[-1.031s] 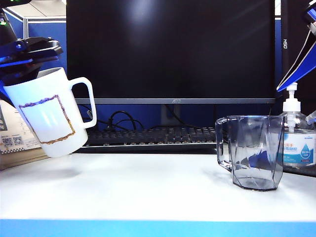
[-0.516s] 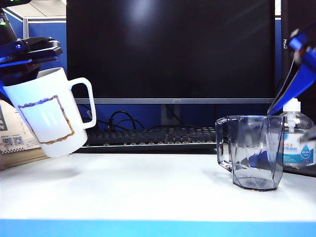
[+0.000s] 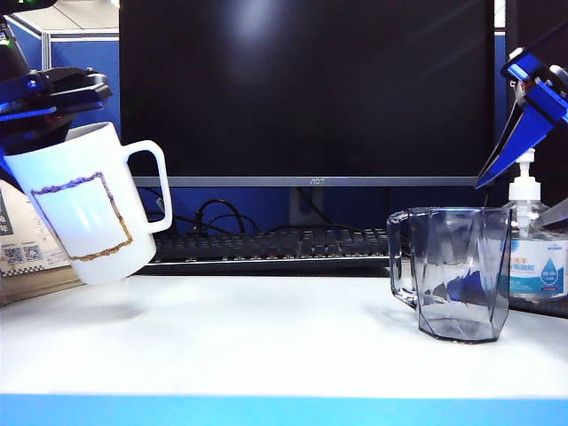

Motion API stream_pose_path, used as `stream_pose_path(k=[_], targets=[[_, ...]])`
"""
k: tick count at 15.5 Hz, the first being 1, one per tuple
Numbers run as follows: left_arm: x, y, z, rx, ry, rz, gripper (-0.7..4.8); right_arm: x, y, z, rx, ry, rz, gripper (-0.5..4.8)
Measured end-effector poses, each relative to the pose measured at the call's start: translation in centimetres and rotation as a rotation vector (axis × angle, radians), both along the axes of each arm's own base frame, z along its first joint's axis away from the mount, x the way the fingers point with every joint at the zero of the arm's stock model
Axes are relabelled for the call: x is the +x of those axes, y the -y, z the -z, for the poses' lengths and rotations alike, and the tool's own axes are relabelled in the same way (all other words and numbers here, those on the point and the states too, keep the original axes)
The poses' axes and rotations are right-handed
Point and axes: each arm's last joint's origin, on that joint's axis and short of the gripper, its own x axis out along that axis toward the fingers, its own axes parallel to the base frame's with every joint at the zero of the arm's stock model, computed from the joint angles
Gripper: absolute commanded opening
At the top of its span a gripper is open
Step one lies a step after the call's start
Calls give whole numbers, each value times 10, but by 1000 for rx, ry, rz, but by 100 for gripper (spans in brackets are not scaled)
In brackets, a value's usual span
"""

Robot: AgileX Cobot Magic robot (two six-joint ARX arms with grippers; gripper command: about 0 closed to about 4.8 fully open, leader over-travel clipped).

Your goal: Swap the positions of the transparent plastic cup and the white ceramic cup.

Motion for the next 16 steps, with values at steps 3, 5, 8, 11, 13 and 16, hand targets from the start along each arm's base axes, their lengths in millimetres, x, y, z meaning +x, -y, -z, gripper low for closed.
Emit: stream_pose_path(k=[3,5,8,11,13,16], targets=[[0,0,0,0,0,0,-5,5,-3,10,4,-55,-20,328],[0,0,0,0,-1,0,-5,8,-12,18,2,-93,-65,322],[-1,0,1,6,-18,0,-5,11,-23,18,-2,-70,-105,220],[-1,0,1,6,-18,0,-5,12,-23,17,-19,-59,-82,166],[-1,0,1,6,-18,0,-5,13,-23,17,-26,-54,-73,166],[-1,0,1,7,-17,2,-5,17,-23,22,-30,-77,-72,166]])
